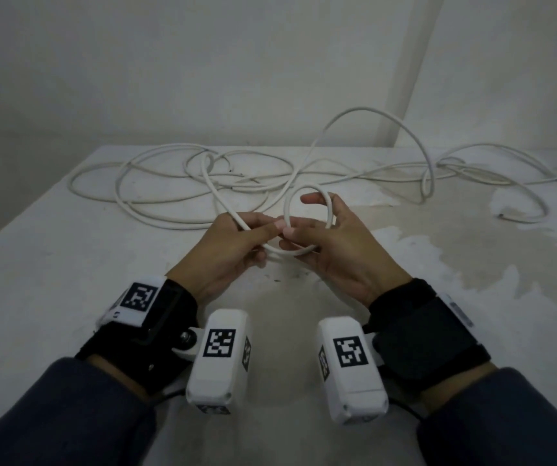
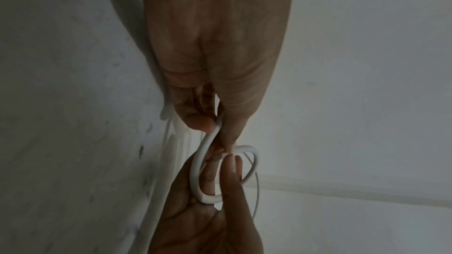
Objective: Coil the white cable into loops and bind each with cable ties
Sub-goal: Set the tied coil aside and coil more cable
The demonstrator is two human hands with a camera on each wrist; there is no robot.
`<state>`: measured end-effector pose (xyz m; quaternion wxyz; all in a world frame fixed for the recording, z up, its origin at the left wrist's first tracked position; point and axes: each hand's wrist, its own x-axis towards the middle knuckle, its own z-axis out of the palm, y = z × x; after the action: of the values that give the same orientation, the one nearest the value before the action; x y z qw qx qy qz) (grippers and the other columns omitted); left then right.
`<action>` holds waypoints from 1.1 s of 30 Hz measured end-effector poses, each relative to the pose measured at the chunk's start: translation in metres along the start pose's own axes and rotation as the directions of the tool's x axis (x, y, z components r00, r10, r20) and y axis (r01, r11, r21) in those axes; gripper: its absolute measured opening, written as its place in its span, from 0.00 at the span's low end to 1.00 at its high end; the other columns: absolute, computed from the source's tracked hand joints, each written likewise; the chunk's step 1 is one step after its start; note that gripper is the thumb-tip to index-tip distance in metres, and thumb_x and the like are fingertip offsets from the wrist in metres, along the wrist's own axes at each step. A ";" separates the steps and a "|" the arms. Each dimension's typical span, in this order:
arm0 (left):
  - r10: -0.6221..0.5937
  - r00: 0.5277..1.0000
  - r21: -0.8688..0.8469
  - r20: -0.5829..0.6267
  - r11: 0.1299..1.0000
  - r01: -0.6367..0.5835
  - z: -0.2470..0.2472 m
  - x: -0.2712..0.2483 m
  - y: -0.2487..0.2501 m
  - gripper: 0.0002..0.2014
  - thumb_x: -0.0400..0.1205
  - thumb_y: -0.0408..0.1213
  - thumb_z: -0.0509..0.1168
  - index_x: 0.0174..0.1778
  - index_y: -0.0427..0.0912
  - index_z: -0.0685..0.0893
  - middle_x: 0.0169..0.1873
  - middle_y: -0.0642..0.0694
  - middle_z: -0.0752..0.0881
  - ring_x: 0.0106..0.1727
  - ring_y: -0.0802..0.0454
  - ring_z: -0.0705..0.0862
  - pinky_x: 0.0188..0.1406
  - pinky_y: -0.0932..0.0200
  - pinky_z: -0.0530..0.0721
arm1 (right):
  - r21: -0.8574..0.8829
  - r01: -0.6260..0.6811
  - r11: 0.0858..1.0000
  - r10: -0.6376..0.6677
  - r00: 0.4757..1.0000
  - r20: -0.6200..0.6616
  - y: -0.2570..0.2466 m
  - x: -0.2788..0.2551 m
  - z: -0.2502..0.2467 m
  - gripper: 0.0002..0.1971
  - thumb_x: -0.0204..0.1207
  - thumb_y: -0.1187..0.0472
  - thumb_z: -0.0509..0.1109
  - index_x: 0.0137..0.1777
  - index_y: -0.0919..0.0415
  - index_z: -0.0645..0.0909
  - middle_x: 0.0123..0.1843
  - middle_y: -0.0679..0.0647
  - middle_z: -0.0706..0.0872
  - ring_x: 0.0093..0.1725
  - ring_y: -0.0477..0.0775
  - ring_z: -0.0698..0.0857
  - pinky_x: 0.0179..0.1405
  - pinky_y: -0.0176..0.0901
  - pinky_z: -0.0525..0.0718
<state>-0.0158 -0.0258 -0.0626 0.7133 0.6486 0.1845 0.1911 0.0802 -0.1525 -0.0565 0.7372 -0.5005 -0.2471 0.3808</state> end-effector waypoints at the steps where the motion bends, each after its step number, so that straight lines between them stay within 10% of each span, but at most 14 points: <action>1: 0.008 1.000 0.009 -0.011 1.000 -0.008 0.000 0.001 -0.001 0.04 0.79 0.30 0.69 0.40 0.34 0.85 0.26 0.45 0.82 0.22 0.57 0.75 0.24 0.66 0.76 | -0.033 0.005 0.999 -0.005 1.000 -0.006 0.001 0.000 -0.001 0.23 0.71 0.79 0.71 0.59 0.56 0.73 0.49 0.66 0.88 0.43 0.58 0.88 0.50 0.47 0.88; 16: 0.048 0.998 -0.048 -0.031 0.998 -0.050 -0.001 -0.003 0.001 0.11 0.77 0.38 0.71 0.49 0.33 0.83 0.30 0.43 0.82 0.26 0.56 0.80 0.25 0.67 0.80 | -0.376 0.028 0.926 -0.030 1.000 0.001 -0.004 -0.004 0.004 0.23 0.67 0.78 0.73 0.57 0.55 0.78 0.40 0.59 0.85 0.41 0.57 0.85 0.45 0.51 0.85; 22: 0.041 0.998 0.013 0.038 0.999 -0.042 0.000 -0.009 0.006 0.05 0.79 0.35 0.69 0.38 0.39 0.84 0.24 0.49 0.79 0.25 0.59 0.77 0.24 0.69 0.76 | -0.472 0.055 0.880 -0.002 0.994 0.113 -0.012 -0.009 0.003 0.28 0.68 0.81 0.72 0.64 0.56 0.80 0.34 0.59 0.86 0.40 0.54 0.86 0.45 0.48 0.86; 33: 0.025 0.980 -0.493 0.196 0.867 0.076 0.003 -0.009 0.013 0.13 0.71 0.25 0.66 0.51 0.28 0.83 0.48 0.38 0.90 0.49 0.52 0.90 0.49 0.66 0.87 | 0.170 0.088 0.981 -0.069 0.991 -0.114 -0.013 -0.006 0.008 0.05 0.78 0.67 0.68 0.50 0.59 0.83 0.36 0.50 0.90 0.39 0.46 0.88 0.51 0.38 0.85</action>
<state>-0.0221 -0.0321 -0.0495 0.8734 0.4559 0.0667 0.1579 0.0744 -0.1556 -0.0416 0.8050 -0.4435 -0.1921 0.3441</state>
